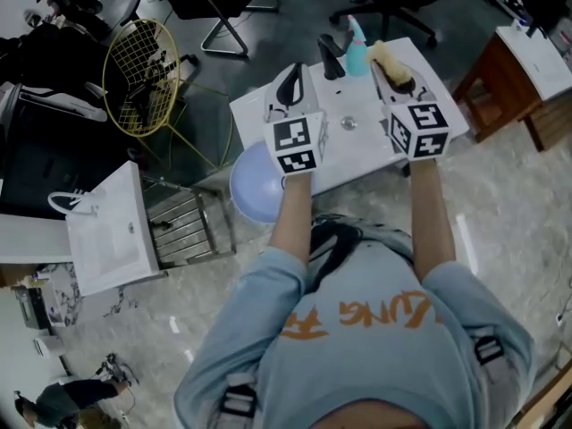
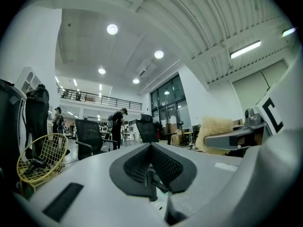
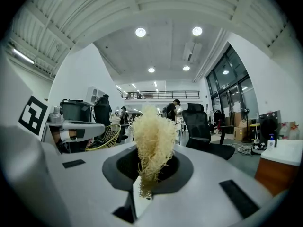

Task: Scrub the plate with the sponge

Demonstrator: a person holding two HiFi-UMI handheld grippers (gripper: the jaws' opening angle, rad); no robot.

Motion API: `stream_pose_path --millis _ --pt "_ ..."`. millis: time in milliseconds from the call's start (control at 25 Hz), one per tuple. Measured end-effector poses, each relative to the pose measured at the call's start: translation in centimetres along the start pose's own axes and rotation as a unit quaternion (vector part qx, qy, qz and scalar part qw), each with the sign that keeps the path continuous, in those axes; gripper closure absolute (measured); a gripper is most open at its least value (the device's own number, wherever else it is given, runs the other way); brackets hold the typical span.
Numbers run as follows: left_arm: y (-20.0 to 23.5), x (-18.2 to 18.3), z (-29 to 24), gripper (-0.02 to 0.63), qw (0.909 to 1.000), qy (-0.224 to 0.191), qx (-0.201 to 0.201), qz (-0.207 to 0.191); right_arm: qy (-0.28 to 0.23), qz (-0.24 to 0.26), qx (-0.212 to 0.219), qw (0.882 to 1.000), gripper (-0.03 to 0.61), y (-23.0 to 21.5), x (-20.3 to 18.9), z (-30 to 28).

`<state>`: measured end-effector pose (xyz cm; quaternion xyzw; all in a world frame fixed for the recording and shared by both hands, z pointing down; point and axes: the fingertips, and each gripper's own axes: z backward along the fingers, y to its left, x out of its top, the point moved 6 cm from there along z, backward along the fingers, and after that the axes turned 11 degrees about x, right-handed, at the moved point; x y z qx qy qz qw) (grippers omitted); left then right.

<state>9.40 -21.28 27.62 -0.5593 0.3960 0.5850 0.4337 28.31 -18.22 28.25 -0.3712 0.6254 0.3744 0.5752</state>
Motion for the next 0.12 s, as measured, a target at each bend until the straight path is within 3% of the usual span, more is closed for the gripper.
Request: stream_pose_path --millis 120 --pt "-0.71 -0.60 -0.21 0.611 0.9999 0.012 -0.004 0.001 0.005 0.024 -0.003 1.000 0.548 -0.34 -0.13 0.47"
